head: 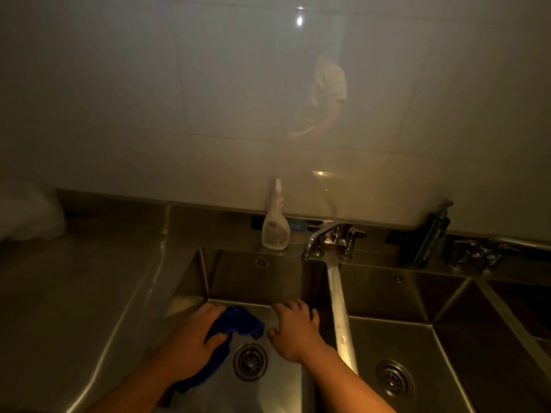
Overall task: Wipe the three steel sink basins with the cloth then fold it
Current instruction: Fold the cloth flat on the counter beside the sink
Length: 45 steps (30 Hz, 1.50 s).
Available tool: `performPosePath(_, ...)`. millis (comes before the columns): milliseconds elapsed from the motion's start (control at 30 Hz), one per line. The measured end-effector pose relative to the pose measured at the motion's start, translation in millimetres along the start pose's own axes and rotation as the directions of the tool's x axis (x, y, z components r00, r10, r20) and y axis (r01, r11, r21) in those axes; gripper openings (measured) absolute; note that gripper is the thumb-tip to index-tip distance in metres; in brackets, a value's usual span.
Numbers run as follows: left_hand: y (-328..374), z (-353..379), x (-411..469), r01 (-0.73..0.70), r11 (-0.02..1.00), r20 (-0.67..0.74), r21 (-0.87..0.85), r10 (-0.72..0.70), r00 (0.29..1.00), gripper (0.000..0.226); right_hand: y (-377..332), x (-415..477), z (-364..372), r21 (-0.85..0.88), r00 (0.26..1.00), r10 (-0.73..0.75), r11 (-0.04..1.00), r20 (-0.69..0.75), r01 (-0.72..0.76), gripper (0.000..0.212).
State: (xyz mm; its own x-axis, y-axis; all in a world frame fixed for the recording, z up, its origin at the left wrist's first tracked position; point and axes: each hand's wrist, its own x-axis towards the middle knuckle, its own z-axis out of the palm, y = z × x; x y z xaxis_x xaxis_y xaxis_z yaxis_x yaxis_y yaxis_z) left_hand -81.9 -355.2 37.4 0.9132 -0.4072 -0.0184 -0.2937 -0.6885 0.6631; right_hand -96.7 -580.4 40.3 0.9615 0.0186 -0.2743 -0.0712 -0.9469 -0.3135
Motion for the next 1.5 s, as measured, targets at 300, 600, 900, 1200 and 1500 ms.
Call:
performPosePath(300,-111.8,-91.7,14.1,-0.109,0.982,0.185,-0.157,0.138,0.973,0.047,-151.6,54.3,33.3,0.273,0.975,-0.223,0.936,-0.023,0.221,0.079)
performPosePath(600,-160.9,-161.1,-3.2,0.042,0.825,0.227,-0.564,0.106,0.968,0.068,-262.1,67.5,39.9,0.668,0.998,-0.002,0.743,-0.064,0.044,0.024)
performPosePath(900,-179.4,-193.3,-23.7,0.138,0.96,0.172,-0.243,-0.098,0.98,0.018,-294.8,76.9,1.1,0.445,0.983,-0.177,0.877,-0.056,0.184,0.021)
performPosePath(1200,-239.8,-236.2,-39.9,0.138,0.939,0.157,-0.314,-0.092,0.983,0.054,-326.9,67.3,-34.3,0.187,0.898,-0.429,0.878,-0.1,0.44,0.011)
performPosePath(1500,-233.6,-361.2,6.3,-0.147,0.987,-0.101,0.068,0.153,0.983,0.042,-329.8,92.8,-70.2,0.098,0.884,-0.334,0.919,-0.327,0.383,0.019)
